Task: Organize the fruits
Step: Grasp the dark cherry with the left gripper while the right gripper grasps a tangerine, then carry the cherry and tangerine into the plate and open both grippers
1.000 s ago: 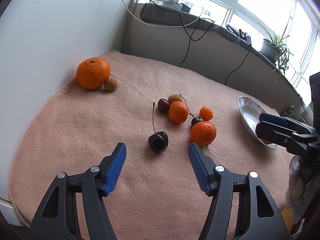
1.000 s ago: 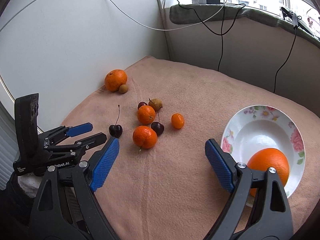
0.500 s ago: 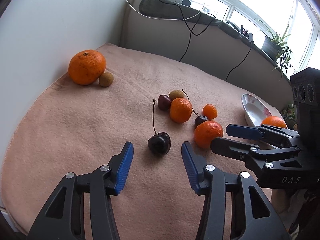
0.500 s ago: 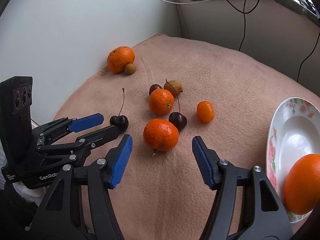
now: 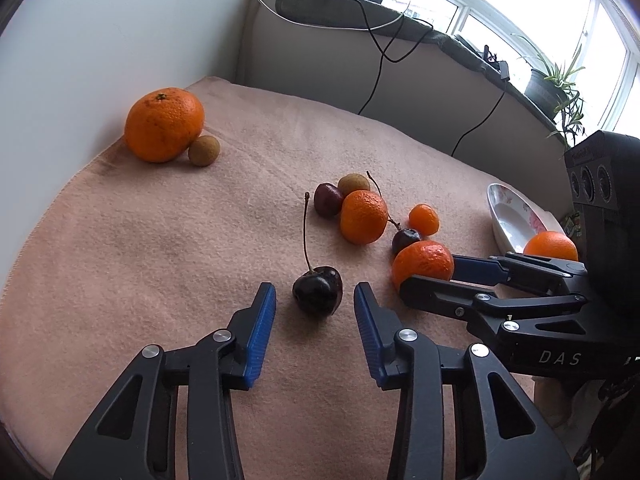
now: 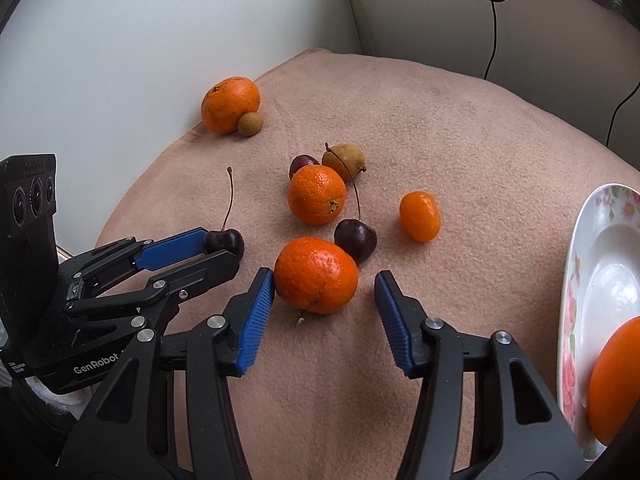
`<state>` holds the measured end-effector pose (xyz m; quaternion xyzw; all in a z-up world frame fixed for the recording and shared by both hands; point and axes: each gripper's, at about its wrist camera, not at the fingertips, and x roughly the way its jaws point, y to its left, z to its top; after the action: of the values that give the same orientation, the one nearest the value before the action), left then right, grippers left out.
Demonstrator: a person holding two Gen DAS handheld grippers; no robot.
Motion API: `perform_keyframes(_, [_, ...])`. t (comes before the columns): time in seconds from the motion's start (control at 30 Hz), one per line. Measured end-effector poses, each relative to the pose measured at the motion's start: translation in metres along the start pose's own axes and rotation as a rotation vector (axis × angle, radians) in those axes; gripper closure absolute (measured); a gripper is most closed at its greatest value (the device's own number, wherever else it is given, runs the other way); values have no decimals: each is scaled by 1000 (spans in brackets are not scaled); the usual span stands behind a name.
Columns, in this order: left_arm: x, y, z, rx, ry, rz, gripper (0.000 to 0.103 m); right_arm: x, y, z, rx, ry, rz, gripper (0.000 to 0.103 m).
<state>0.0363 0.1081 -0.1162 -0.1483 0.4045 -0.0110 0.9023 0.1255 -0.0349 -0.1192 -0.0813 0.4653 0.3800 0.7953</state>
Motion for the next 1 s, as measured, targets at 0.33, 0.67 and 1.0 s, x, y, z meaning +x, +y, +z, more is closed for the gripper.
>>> perform_keyframes(0.33, [4,-4,2,20,14,6,74,2,-1,2,-7,8,19,59])
perform_keyframes(0.67, [6,-3,4,6,10,-2,79,-6,-9,0,14,-4,24,59])
perform_keyframes(1.0, [-2,-5,6,3,-8,-10,79,-28,-17,4,29,-43,21,60])
